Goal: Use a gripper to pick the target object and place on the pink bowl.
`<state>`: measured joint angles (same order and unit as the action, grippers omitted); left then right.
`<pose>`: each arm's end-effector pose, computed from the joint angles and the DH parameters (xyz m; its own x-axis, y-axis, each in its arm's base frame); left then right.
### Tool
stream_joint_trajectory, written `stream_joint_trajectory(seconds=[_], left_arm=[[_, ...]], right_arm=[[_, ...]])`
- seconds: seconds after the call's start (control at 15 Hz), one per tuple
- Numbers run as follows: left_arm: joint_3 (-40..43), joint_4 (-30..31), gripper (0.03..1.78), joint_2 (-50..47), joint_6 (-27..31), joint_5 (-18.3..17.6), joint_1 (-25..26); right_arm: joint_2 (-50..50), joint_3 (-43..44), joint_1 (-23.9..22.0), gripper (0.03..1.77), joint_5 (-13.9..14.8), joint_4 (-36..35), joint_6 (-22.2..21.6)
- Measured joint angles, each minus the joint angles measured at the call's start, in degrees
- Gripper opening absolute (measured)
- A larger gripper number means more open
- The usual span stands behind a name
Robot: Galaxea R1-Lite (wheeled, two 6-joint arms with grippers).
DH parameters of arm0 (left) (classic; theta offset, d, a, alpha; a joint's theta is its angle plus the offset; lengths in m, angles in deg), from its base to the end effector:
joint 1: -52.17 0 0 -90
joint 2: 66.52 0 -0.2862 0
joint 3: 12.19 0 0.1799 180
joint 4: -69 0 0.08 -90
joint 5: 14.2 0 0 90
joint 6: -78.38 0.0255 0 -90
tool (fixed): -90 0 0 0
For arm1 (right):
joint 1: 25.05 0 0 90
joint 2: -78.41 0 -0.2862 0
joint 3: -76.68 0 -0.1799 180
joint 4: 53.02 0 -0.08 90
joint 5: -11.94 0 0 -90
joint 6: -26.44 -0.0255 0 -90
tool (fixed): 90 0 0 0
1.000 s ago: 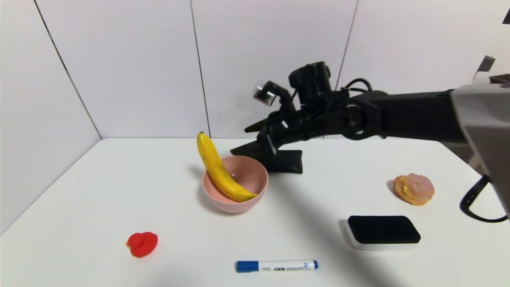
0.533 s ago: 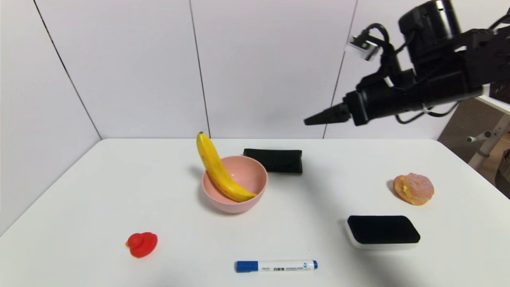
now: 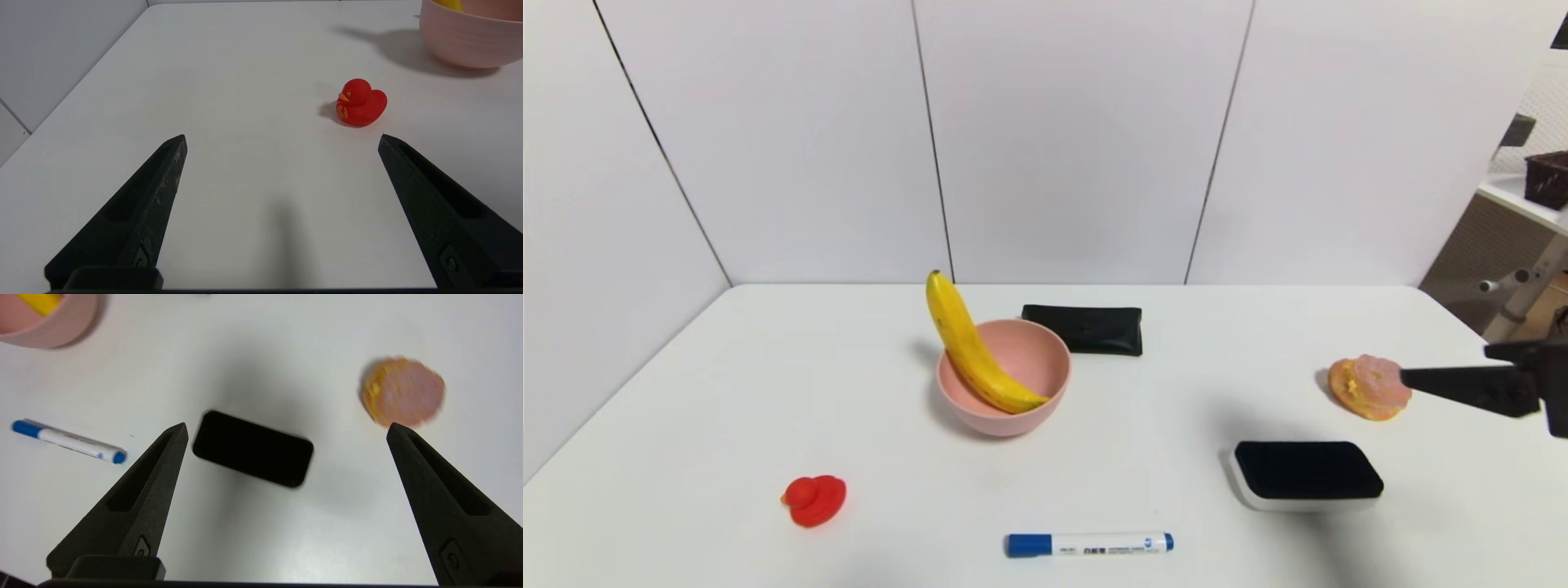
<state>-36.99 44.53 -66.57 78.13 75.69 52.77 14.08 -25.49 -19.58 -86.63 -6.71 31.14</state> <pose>-0.0175 -0.0002 0.0761 0.9999 0.0086 0.0066 -0.0085 1.0000 -0.0044 0.1384 0.0171 0.2429 0.8131 0.2276 -0.5358 -0.2624 0.9649 0.0116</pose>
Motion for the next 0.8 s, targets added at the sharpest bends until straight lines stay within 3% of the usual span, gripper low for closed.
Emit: stream_joint_trajectory(seconds=[0.27, 0.47, 0.6, 0.8], left_arm=[[0.0, 0.0, 1.69, 0.0, 0.02, -0.02, 0.0], [0.0, 0.0, 1.69, 0.0, 0.02, -0.05, -0.02], [0.0, 0.0, 1.69, 0.0, 0.02, -0.07, -0.02], [0.0, 0.0, 1.69, 0.0, 0.0, -0.05, 0.0]], right_arm=[[25.33, -29.77, -3.24, 1.69, 2.9, -22.28, -4.41], [41.64, -45.68, -5.12, 1.69, 4.99, -33.69, -6.28], [49.68, -50.91, -5.58, 1.69, 6.57, -33.15, -6.39], [59.54, -52.65, -5.66, 1.69, 8.22, -24.16, -5.34]])
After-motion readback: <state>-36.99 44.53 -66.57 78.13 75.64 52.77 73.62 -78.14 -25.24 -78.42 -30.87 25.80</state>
